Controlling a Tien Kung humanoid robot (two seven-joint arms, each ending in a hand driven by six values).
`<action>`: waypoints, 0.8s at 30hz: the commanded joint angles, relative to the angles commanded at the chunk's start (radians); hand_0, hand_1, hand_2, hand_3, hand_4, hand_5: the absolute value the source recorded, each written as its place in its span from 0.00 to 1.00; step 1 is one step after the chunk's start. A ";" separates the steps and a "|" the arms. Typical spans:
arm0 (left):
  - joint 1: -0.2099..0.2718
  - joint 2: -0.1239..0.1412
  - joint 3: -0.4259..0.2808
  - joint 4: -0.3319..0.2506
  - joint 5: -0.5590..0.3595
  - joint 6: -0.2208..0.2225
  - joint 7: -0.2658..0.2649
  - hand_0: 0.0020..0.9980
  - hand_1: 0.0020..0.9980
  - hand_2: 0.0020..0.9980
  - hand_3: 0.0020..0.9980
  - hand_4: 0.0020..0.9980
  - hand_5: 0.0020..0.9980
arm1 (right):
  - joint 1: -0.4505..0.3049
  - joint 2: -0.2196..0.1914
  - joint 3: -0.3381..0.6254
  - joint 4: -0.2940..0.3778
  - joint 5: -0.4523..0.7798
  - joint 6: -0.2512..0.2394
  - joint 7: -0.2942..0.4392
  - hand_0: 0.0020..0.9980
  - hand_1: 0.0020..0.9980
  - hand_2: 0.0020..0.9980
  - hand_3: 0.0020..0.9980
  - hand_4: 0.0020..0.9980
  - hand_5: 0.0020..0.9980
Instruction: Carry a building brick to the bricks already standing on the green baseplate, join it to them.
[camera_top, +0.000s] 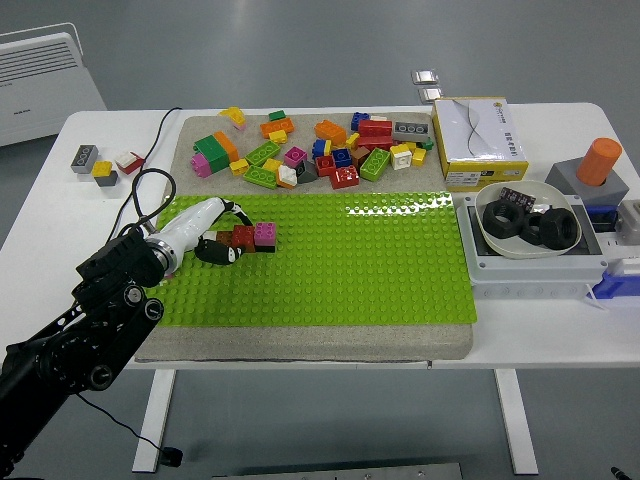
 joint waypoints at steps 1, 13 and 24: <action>0.000 0.000 0.000 0.000 0.000 0.000 0.000 0.91 0.93 0.93 0.68 0.71 0.01 | 0.000 0.000 0.001 0.000 -0.001 0.000 0.000 0.52 0.55 0.75 0.84 0.94 1.00; 0.001 0.000 0.002 0.002 -0.004 0.002 -0.002 0.91 0.93 0.93 0.70 0.73 0.01 | -0.002 0.001 0.006 0.000 -0.005 0.000 -0.001 0.52 0.55 0.75 0.84 0.94 1.00; 0.001 0.001 0.001 -0.001 -0.002 -0.001 -0.001 0.90 0.93 0.93 0.70 0.74 0.01 | -0.001 -0.001 0.003 0.000 -0.003 -0.001 -0.001 0.52 0.55 0.75 0.84 0.94 1.00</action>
